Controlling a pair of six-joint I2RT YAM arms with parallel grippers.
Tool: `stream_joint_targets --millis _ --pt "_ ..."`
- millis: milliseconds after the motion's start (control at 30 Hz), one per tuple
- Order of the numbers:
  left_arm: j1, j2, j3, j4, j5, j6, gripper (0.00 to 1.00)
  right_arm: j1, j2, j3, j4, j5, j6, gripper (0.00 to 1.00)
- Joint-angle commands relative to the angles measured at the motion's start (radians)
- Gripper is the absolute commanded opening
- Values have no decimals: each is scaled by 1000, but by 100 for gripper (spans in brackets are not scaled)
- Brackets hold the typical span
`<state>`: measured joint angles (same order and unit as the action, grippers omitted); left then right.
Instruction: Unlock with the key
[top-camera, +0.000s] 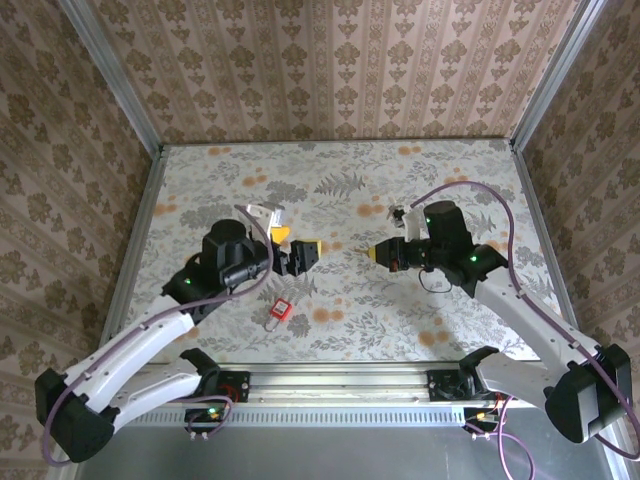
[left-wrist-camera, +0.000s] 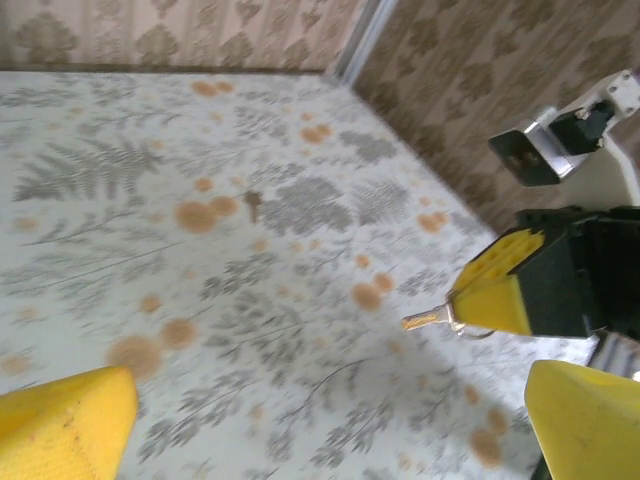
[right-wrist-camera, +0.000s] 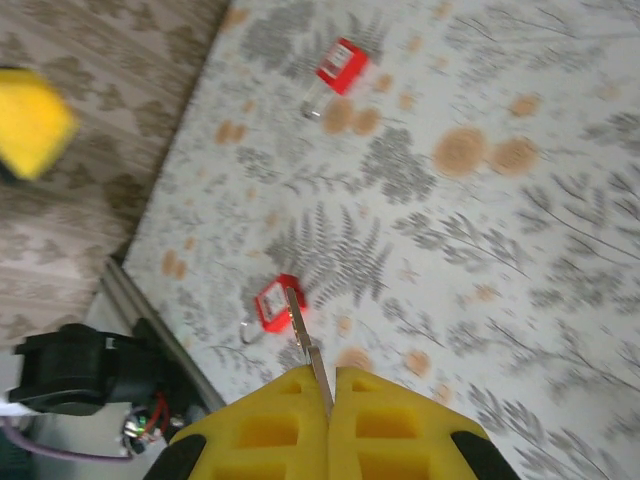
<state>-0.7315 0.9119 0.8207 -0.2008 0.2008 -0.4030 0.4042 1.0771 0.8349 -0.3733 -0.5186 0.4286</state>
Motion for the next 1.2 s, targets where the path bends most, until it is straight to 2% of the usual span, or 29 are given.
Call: stream_joint_targets --millis 0,200,467,733,933,1167 --pt "-6 65 94 -506 -95 119 99 4 -4 38 -158 104 -50 0" --pt "-70 231 72 -647 -146 56 94 4 -17 49 -181 91 -55 0" --pt "-141 416 61 -664 -235 5 88 6 -21 47 -191 65 -58 0" --pt "-142 535 57 -651 -269 23 82 7 -43 49 -210 68 -66 0" --pt "-133 615 57 -614 -257 47 74 7 -37 49 -200 58 -55 0" --pt "-106 645 34 -594 -265 56 69 7 -29 53 -202 61 -58 0"
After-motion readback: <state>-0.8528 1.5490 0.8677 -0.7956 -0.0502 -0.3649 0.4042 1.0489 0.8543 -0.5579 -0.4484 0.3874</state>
